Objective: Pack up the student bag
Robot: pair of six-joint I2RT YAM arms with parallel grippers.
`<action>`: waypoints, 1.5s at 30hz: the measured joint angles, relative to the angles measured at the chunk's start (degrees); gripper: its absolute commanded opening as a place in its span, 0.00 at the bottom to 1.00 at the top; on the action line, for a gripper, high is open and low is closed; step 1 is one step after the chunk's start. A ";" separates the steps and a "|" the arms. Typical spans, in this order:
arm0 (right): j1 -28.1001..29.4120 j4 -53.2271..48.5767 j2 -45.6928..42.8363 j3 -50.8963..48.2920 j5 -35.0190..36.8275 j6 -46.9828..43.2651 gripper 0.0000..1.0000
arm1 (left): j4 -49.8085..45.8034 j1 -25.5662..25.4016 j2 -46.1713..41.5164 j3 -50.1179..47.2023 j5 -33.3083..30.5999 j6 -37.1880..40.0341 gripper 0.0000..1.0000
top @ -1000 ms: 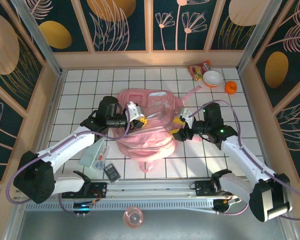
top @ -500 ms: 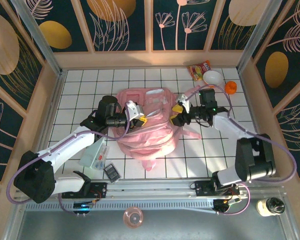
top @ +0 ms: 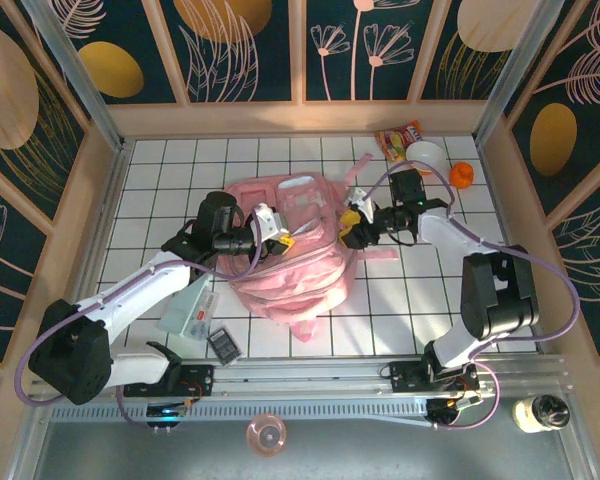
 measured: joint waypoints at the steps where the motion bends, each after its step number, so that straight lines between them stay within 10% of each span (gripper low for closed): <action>1: 0.68 -0.44 -1.79 -1.36 0.46 0.02 0.53 | -0.61 0.00 0.00 0.00 0.00 1.42 0.00; 11: -0.70 1.66 -23.23 -17.97 6.34 3.43 0.63 | -14.29 0.00 -2.60 0.59 -1.40 26.21 0.00; 30: -0.70 4.33 4.96 -1.64 4.20 -8.79 0.57 | -16.15 0.00 -6.99 -1.66 -1.92 36.63 0.00; 45: -0.02 -4.00 8.59 1.42 1.53 -11.47 0.18 | -13.16 0.00 -6.99 -3.08 -2.08 34.62 0.00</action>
